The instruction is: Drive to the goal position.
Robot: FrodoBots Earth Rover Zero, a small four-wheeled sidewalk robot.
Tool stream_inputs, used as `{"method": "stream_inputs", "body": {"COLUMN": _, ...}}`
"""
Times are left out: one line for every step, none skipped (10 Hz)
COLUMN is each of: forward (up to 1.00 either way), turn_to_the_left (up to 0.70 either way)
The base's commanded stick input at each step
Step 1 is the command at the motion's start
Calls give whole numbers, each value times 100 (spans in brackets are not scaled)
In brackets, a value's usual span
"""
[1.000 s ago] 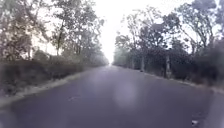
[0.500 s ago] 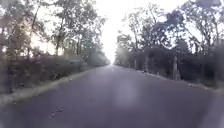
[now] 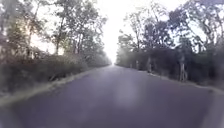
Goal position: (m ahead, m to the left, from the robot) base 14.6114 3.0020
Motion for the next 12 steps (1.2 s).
{"method": "stream_inputs", "body": {"forward": 100, "turn_to_the_left": -28}}
{"method": "stream_inputs", "body": {"forward": 100, "turn_to_the_left": -34}}
{"method": "stream_inputs", "body": {"forward": 100, "turn_to_the_left": -39}}
{"method": "stream_inputs", "body": {"forward": 100, "turn_to_the_left": -27}}
{"method": "stream_inputs", "body": {"forward": 100, "turn_to_the_left": 0}}
{"method": "stream_inputs", "body": {"forward": 100, "turn_to_the_left": 0}}
{"method": "stream_inputs", "body": {"forward": 100, "turn_to_the_left": 0}}
{"method": "stream_inputs", "body": {"forward": 100, "turn_to_the_left": 0}}
{"method": "stream_inputs", "body": {"forward": 100, "turn_to_the_left": 0}}
{"method": "stream_inputs", "body": {"forward": 100, "turn_to_the_left": 0}}
{"method": "stream_inputs", "body": {"forward": 100, "turn_to_the_left": 0}}
{"method": "stream_inputs", "body": {"forward": 100, "turn_to_the_left": 0}}
